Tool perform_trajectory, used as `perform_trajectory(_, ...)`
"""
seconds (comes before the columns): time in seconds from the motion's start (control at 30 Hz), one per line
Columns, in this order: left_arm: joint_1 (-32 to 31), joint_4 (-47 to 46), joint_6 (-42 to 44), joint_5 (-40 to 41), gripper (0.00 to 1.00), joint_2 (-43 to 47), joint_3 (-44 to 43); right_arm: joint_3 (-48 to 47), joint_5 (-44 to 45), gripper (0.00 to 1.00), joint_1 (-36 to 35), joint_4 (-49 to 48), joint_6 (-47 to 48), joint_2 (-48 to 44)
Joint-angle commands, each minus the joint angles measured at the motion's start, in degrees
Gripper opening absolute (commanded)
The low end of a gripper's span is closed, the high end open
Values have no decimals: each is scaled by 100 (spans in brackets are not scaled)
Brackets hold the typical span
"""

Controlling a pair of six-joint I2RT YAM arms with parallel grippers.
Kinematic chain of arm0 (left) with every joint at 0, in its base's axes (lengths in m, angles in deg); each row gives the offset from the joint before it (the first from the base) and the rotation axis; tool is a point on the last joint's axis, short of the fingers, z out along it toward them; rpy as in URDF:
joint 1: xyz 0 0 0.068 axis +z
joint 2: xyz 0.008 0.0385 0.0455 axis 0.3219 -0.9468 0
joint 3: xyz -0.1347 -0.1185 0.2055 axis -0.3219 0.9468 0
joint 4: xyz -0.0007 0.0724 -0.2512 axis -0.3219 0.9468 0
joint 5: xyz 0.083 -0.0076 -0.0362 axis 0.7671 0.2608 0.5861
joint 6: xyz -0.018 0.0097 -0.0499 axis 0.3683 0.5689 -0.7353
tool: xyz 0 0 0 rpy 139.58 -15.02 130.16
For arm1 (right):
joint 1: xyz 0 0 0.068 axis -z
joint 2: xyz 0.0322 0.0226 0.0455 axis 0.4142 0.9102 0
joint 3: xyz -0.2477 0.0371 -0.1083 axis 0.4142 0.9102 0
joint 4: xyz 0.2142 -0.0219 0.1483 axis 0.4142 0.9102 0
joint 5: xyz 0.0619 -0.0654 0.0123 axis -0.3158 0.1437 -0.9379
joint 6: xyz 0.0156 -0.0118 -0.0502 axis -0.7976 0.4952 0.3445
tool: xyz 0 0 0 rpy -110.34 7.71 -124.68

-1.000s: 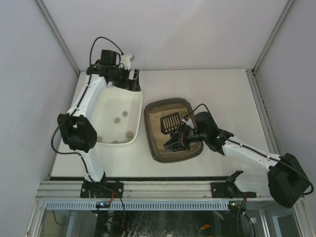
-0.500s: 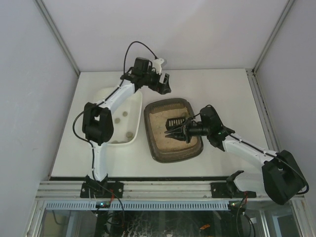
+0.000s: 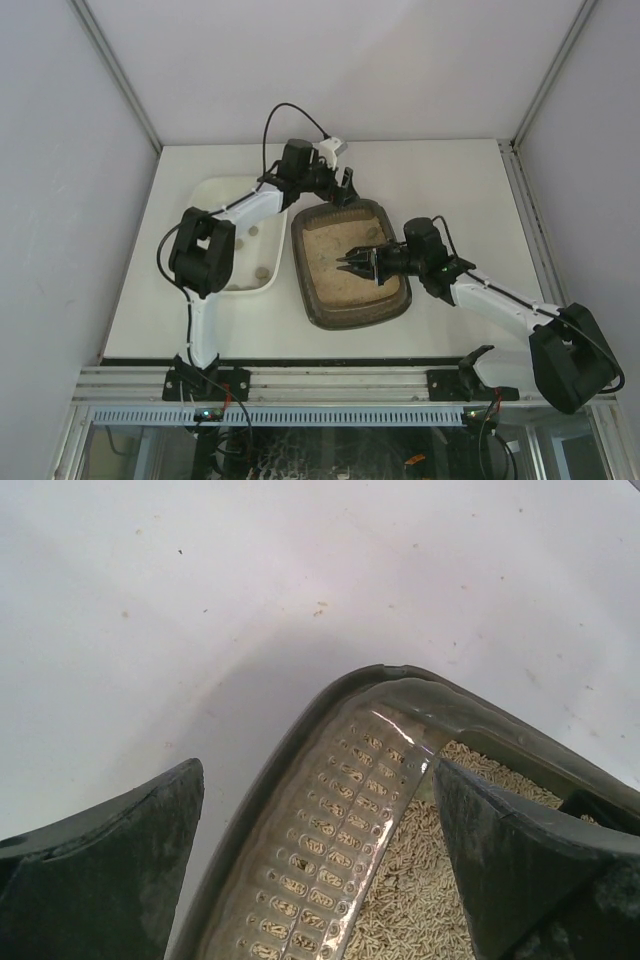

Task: Clean the litter box

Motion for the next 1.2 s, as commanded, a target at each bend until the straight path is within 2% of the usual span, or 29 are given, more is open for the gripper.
perform_trajectory(0.0, 5, -312, -140, 30, 100, 82, -344, -174, 502, 0, 70, 159, -1382, 39)
perform_trajectory(0.17, -184, -312, -187, 29, 100, 65, -255, -665, 130, 0, 196, 538, -1001, 572)
perform_trajectory(0.33, -202, -294, -177, 43, 100, 211, 62, -1258, -172, 0, 393, 1681, -228, 944)
perform_trajectory(0.67, -201, -458, -320, 179, 100, 1118, 1413, -2264, -1, 0, 894, 3759, 1337, 1346)
perform_trajectory(1.17, -200, -689, -1008, -220, 100, 2112, 2817, -2903, 134, 0, 1384, 4522, 2536, 1653)
